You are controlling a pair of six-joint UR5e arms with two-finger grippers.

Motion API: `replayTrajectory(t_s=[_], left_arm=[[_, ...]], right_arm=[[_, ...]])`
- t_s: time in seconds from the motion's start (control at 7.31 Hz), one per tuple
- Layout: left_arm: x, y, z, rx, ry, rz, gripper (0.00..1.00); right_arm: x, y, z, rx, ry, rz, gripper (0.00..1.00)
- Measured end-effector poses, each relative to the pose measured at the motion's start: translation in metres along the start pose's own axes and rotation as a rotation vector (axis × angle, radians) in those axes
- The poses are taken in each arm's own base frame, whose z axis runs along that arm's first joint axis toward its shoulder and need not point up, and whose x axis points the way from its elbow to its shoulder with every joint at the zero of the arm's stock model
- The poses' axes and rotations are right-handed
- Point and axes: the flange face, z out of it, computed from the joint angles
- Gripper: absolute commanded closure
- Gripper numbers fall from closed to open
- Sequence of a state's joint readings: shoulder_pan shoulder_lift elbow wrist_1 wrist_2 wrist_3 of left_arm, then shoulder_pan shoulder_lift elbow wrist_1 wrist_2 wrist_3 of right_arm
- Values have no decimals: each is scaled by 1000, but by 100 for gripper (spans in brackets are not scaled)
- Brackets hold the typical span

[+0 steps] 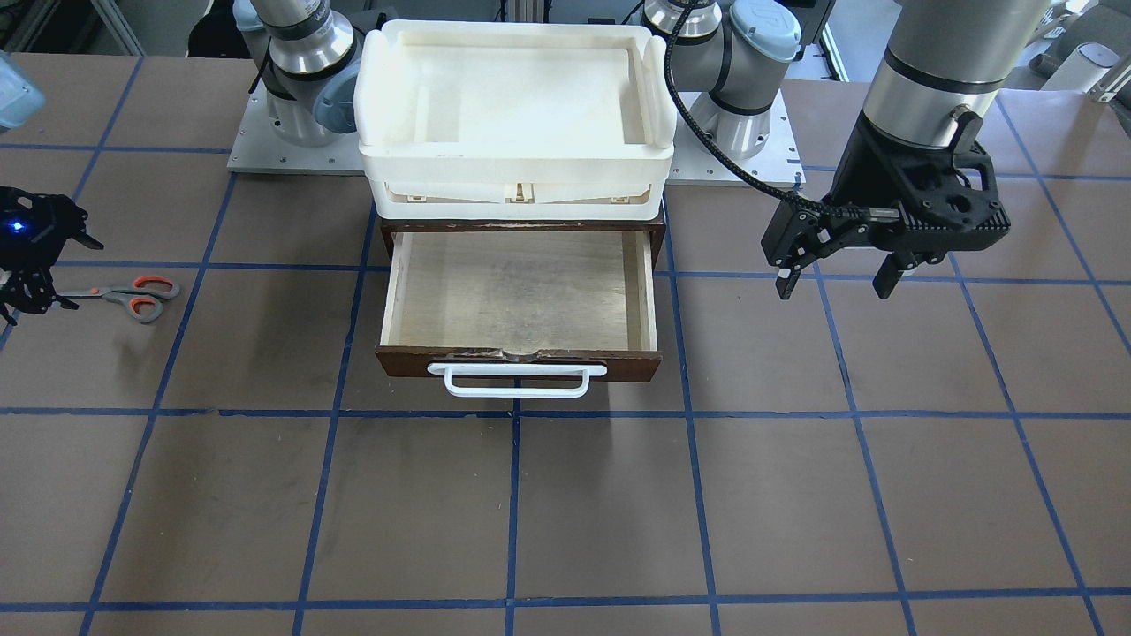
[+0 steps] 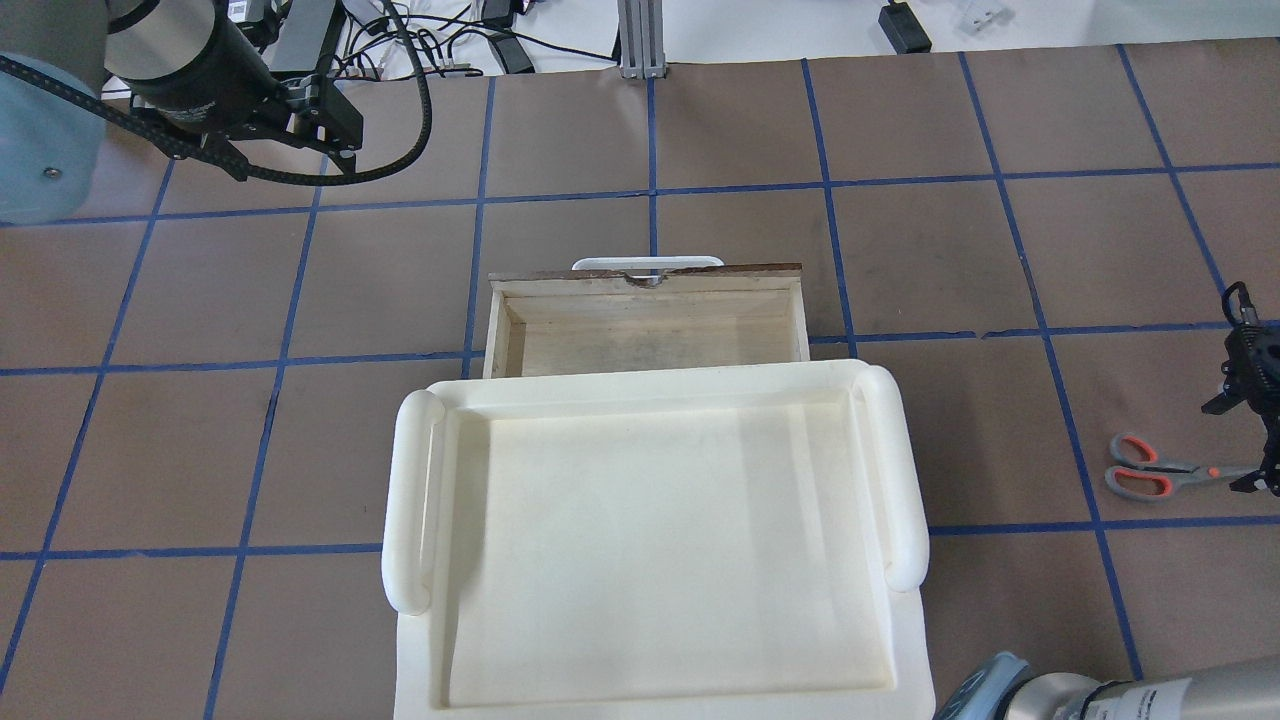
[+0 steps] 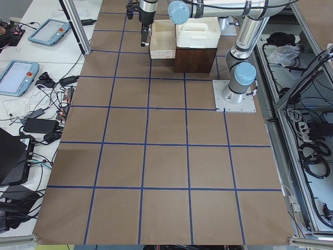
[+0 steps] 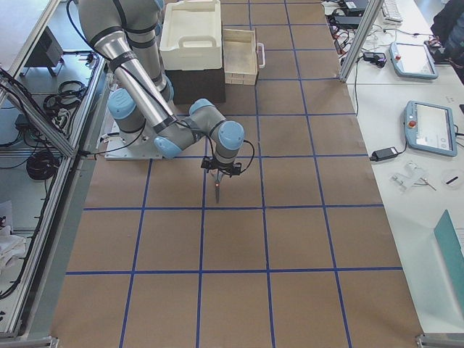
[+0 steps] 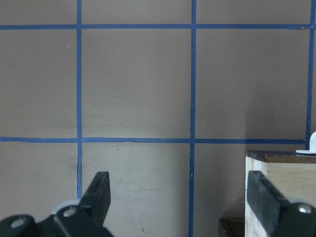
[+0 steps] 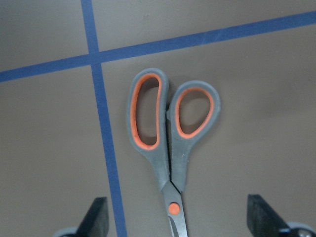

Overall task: Put scissors in drawer and close it
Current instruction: 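Move the right gripper over the grey-and-orange scissors, then lower the right gripper and close it on the scissors' blades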

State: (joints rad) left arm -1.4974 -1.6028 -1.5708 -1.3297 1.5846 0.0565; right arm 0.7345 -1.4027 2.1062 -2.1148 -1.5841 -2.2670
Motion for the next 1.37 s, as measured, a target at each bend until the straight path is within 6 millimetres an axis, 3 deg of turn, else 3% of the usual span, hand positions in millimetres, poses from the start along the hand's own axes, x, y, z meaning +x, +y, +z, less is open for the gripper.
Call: replayTrajectory(t_s=[0.41,0.82,1.37], left_arm=[[0,0,-2,4,-1,1,0],[0,0,-2,5,0,0,0],[0,0,-1,3,0,0,0]], right_arm=[[-7,-2,18,-6,30,-52,0],[-10,12,33,18,11,-51,0],[-11,14,46,19,17,-37,3]])
